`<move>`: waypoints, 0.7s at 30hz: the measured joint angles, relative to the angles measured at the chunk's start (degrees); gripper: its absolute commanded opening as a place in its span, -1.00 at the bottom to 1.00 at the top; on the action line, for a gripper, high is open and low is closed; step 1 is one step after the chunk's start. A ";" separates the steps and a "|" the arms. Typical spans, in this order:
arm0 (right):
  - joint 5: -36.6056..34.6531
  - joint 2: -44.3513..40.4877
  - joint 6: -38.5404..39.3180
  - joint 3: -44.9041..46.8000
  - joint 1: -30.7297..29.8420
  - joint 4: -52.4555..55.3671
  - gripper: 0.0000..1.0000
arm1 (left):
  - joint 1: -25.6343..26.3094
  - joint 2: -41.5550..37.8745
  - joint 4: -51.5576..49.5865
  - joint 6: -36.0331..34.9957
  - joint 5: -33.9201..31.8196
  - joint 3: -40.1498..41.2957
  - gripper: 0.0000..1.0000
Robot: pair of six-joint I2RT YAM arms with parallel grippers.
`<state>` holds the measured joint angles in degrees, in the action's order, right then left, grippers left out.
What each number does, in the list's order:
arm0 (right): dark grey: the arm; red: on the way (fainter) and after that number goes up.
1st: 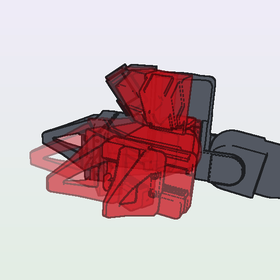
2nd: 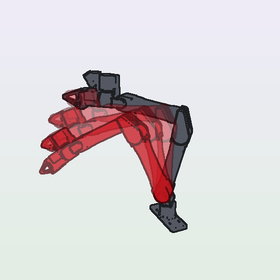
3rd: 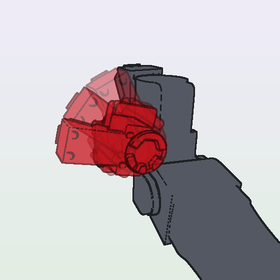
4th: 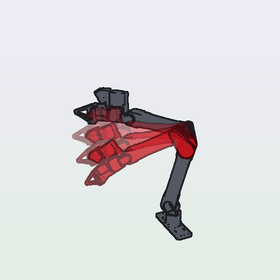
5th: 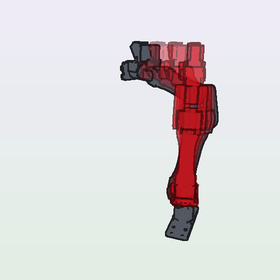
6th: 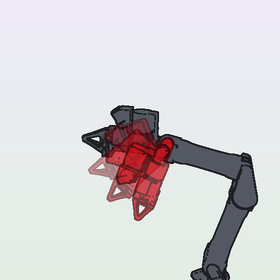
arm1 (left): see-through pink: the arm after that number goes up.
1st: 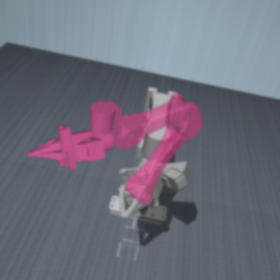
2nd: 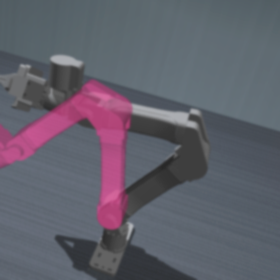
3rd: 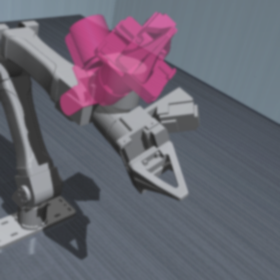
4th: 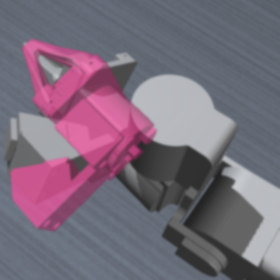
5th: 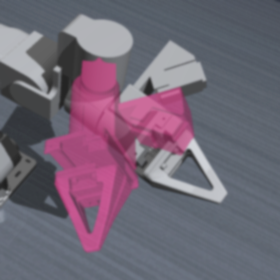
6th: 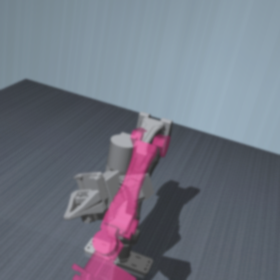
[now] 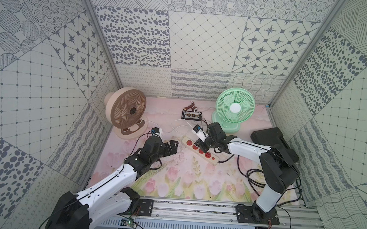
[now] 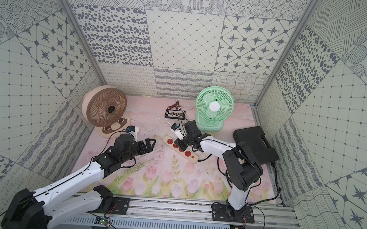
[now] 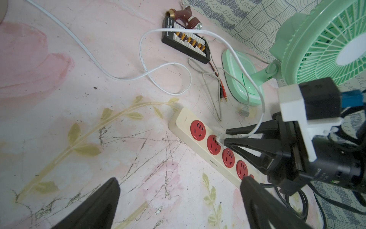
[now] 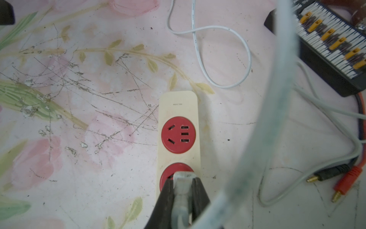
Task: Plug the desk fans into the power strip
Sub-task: Insert the plug into the socket.
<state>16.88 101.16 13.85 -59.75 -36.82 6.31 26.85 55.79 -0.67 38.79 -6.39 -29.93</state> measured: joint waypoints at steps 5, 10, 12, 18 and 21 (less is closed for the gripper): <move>0.07 -0.20 0.07 1.01 0.17 -1.53 -1.00 | 0.00 -0.85 0.02 -0.17 -0.02 0.09 0.99; 0.90 -0.20 -0.39 1.09 0.22 -1.62 -1.00 | 0.00 -0.66 0.02 -0.50 -0.02 0.09 0.99; 1.14 -0.31 -1.27 1.84 0.26 -2.78 -1.00 | 0.00 -0.63 0.02 -0.66 -0.04 0.09 0.99; 1.88 -0.87 -3.34 5.29 0.46 -8.52 -1.00 | 0.00 -0.63 0.02 -1.05 -0.07 0.09 0.99; 1.07 -0.87 -3.76 5.88 0.00 -9.84 -1.00 | 0.00 -0.63 0.02 -1.07 -0.11 0.09 0.99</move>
<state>17.96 100.29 10.09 -53.87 -36.82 -3.53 26.85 55.16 -0.64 37.71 -6.50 -29.85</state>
